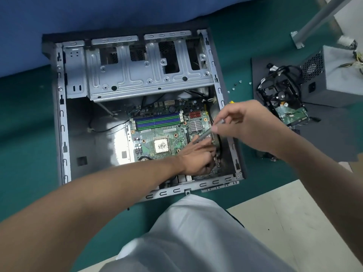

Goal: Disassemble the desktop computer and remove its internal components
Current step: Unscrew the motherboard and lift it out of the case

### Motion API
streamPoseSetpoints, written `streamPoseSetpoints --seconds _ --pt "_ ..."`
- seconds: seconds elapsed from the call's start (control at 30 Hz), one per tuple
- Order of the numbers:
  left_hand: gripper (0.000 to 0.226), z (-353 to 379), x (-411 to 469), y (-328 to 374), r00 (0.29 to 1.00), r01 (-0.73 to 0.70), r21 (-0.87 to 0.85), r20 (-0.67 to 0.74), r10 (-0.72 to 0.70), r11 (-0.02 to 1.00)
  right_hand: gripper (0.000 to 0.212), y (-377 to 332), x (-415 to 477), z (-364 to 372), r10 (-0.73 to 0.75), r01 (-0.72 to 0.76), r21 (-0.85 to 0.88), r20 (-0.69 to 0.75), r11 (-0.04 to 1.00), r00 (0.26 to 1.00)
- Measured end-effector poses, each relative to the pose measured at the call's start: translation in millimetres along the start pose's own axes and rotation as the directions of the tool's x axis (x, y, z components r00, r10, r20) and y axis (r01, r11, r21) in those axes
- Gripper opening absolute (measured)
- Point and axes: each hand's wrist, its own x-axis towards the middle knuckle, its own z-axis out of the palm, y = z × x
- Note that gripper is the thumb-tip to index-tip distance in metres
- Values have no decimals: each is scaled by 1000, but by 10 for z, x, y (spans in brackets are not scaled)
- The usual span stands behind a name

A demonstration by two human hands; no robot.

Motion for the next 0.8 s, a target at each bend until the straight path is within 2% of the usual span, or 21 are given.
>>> streamPoseSetpoints --seconds 0.07,0.1,0.17,0.2,0.27,0.33,0.4,0.43,0.47,0.53,0.57,0.63,0.7,0.8 --pt "11 -56 7 -16 998 27 -28 -61 -28 999 15 46 -10 -71 43 -22 326 -58 945 997" --pt "15 -99 -12 -23 994 61 -64 -88 -66 996 17 72 -12 -98 66 -22 503 -70 864 995" --pt "21 -226 -82 -37 967 167 -210 -155 -202 963 14 98 15 -137 98 -3 791 -72 612 993" --pt "22 -304 -134 -29 938 224 -326 -182 -293 919 10 103 38 -154 114 12 874 -76 486 991" --pt "13 -491 -269 17 845 286 -602 -208 -492 745 5 94 108 -175 146 46 956 -92 288 985" --pt "5 -652 -407 75 735 285 -801 -170 -656 527 10 52 179 -179 174 55 975 -94 217 980" --pt "9 -793 -524 166 613 209 -936 -101 -783 284 14 -20 231 -164 155 52 954 -102 294 983" --pt "5 -864 -558 218 553 137 -979 -49 -832 149 14 -52 246 -162 123 62 918 -119 392 985" --pt "1 -927 -575 268 508 62 -998 8 -861 27 13 -80 249 -156 83 84 835 -153 543 985" --pt "4 -1062 -556 381 454 -44 -990 98 -886 -132 12 -120 232 -152 -46 157 474 -238 866 970" --pt "5 -1137 -520 437 445 -72 -983 119 -887 -168 9 -135 217 -142 -128 199 275 -256 941 958" --pt "9 -1279 -433 549 464 -121 -974 117 -878 -194 5 -161 175 -122 -256 272 31 -253 962 933" --pt "8 -1386 -334 633 486 -159 -970 87 -870 -186 7 -138 141 -145 -313 308 -60 -268 949 911" --pt "5 -1488 -202 691 490 -183 -966 71 -869 -182 9 -17 125 -234 -312 296 -99 -315 950 896"
